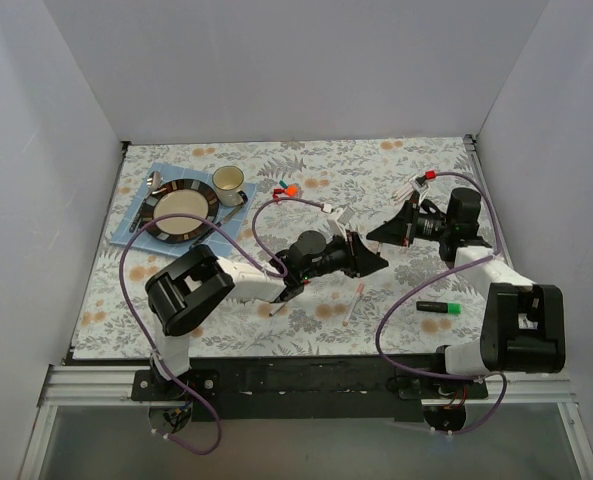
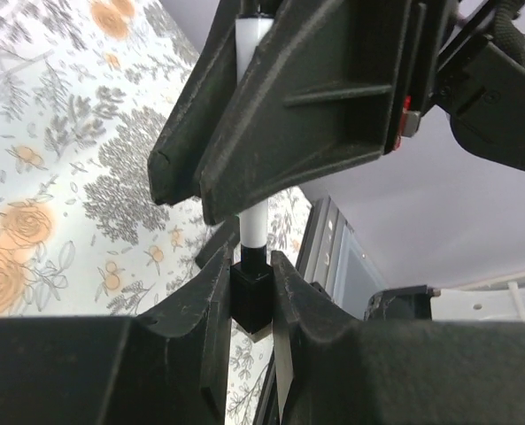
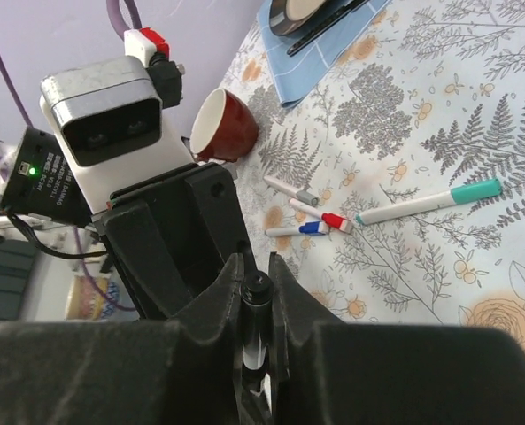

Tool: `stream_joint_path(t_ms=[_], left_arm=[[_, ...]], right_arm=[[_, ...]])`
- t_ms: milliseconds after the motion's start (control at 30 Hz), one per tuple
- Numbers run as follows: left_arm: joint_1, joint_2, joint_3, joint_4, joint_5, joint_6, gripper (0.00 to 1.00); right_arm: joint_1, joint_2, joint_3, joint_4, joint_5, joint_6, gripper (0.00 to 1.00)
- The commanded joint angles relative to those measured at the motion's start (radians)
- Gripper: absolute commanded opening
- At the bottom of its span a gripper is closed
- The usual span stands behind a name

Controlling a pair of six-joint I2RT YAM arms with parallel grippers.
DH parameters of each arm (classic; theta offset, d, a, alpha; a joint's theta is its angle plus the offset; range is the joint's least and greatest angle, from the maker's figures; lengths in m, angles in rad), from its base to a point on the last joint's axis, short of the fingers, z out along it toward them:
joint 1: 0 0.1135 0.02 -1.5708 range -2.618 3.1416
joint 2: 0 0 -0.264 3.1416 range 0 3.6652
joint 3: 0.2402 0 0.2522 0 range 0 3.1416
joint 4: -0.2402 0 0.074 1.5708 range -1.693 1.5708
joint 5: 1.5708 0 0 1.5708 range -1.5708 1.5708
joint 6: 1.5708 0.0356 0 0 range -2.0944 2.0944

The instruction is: Open the pen caps

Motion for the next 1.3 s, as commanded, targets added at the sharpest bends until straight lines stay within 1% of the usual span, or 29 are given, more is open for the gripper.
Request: stream_joint_path(t_ms=[0,67,100,133,233,300,367,467,500,533,567,600,667,700,733,800,833,1000,1100,1167,1267], left_arm=[[-0.034,-0.081,-0.145,-0.227,0.151,-0.008,0.00],[-0.038,-0.126,-0.207,-0.245,0.152,-0.014,0.00],[-0.038,-0.170,-0.261,-0.253,0.150,-0.015,0.00],[-0.041,-0.190,-0.285,-0.252,0.150,-0.015,0.00],[-0.044,-0.256,-0.355,-0.236,0.152,-0.021,0.00],[-0.044,-0.291,-0.383,-0.215,0.156,-0.015,0.00],[-0.042,-0.351,-0.392,-0.221,0.146,0.000,0.00],[-0.032,-0.437,-0.368,-0.287,0.106,0.052,0.00],[-0.013,-0.459,-0.362,-0.314,0.101,0.061,0.00],[0.002,-0.477,-0.354,-0.334,0.095,0.078,0.00],[0.019,-0.508,-0.340,-0.351,0.095,0.086,0.00],[0.060,-0.522,-0.334,-0.389,0.095,0.097,0.00],[0.106,-0.560,-0.327,-0.423,0.098,0.117,0.00],[0.160,-0.574,-0.326,-0.449,0.113,0.121,0.00],[0.183,-0.586,-0.325,-0.460,0.119,0.133,0.00],[0.244,-0.621,-0.310,-0.517,0.126,0.158,0.00],[0.261,-0.629,-0.300,-0.537,0.126,0.184,0.00],[0.355,-0.657,-0.256,-0.620,0.144,0.230,0.00],[0.387,-0.658,-0.244,-0.624,0.145,0.239,0.00],[0.403,-0.649,-0.244,-0.615,0.159,0.235,0.00],[0.429,-0.618,-0.227,-0.608,0.164,0.230,0.00]], right_arm=[[-0.106,0.076,0.238,0.019,0.182,-0.054,0.01],[-0.118,0.117,0.292,0.057,0.202,-0.006,0.01],[-0.123,0.130,0.303,0.088,0.216,0.040,0.01],[-0.123,0.142,0.304,0.108,0.227,0.060,0.01],[-0.121,0.147,0.272,0.192,0.242,0.134,0.01],[-0.124,0.139,0.243,0.192,0.265,0.127,0.01],[-0.130,0.122,0.232,0.098,0.302,0.058,0.01],[-0.152,0.110,0.217,-0.062,0.472,-0.058,0.01],[-0.165,0.111,0.199,-0.072,0.548,-0.074,0.01],[-0.172,0.124,0.200,-0.085,0.587,-0.085,0.01],[-0.175,0.134,0.211,-0.158,0.638,-0.100,0.01],[-0.181,0.147,0.226,-0.194,0.725,-0.111,0.01],[-0.182,0.200,0.296,-0.272,0.817,-0.123,0.01],[-0.187,0.220,0.318,-0.315,0.863,-0.133,0.01],[-0.190,0.248,0.332,-0.319,0.871,-0.142,0.02],[-0.195,0.284,0.337,-0.316,0.884,-0.154,0.07],[-0.195,0.298,0.352,-0.320,0.888,-0.160,0.08],[-0.208,0.397,0.422,-0.357,0.914,-0.186,0.11],[-0.224,0.491,0.477,-0.384,0.890,-0.188,0.14],[-0.227,0.527,0.510,-0.409,0.867,-0.199,0.15],[-0.227,0.590,0.571,-0.455,0.819,-0.202,0.20]])
